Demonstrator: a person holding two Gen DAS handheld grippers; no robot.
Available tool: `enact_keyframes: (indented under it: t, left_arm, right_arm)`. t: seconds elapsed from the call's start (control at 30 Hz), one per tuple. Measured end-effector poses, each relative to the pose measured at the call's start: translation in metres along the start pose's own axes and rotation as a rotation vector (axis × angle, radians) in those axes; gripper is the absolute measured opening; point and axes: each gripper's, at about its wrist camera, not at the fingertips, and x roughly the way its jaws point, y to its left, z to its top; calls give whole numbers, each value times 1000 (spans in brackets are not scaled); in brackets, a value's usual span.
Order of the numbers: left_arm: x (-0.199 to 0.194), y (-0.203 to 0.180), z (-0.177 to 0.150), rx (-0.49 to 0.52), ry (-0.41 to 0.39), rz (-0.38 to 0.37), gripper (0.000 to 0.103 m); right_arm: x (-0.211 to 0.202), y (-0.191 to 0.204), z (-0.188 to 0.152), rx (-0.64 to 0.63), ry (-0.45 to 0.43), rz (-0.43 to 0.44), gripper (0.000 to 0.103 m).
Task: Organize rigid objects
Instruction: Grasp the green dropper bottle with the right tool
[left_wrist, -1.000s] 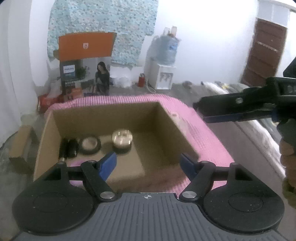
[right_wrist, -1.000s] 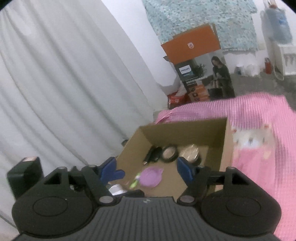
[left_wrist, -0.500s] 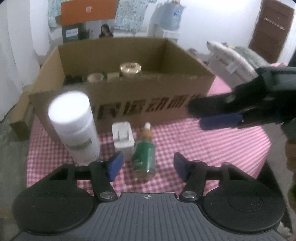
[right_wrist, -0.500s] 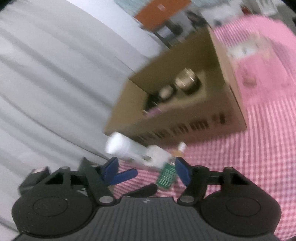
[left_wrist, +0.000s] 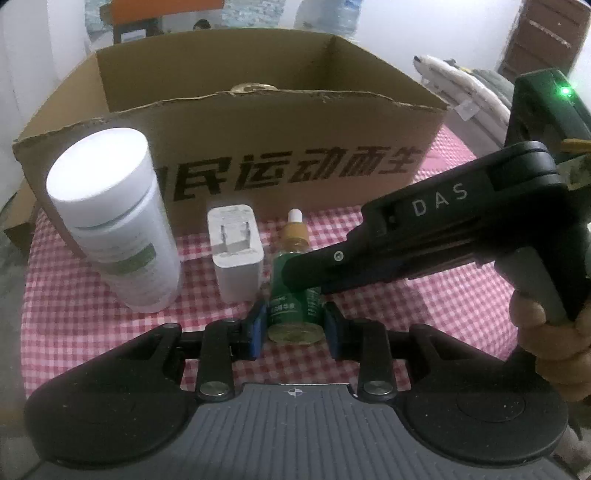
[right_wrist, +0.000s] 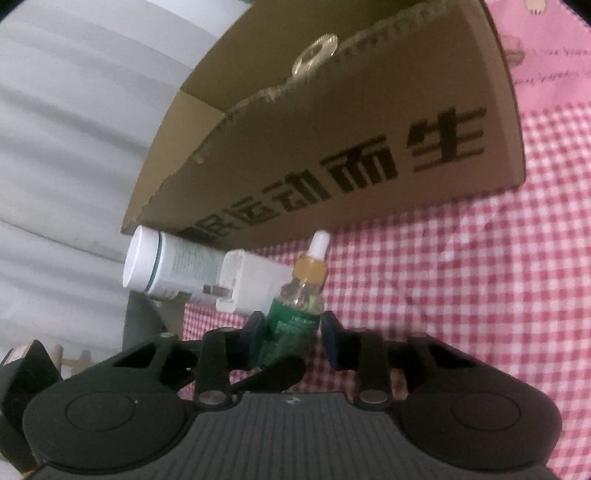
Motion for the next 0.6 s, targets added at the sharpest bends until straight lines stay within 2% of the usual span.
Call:
enact_keyframes:
  t: [0.17, 0.4, 0.53, 0.6]
  left_arm:
    - [1, -11, -6, 35, 13, -46, 31]
    - [-3, -34, -14, 144, 43, -113, 32]
    - [-2, -40, -11, 166, 37, -114, 42]
    - [-1, -40, -8, 172, 37, -112, 43]
  right_arm:
    - [-10, -8, -11, 26, -4, 0, 35]
    - [-35, -24, -34, 96, -24, -14, 36]
    - [-41, -27, -36, 110, -52, -26, 38]
    - [-48, -33, -29, 125, -77, -28, 40]
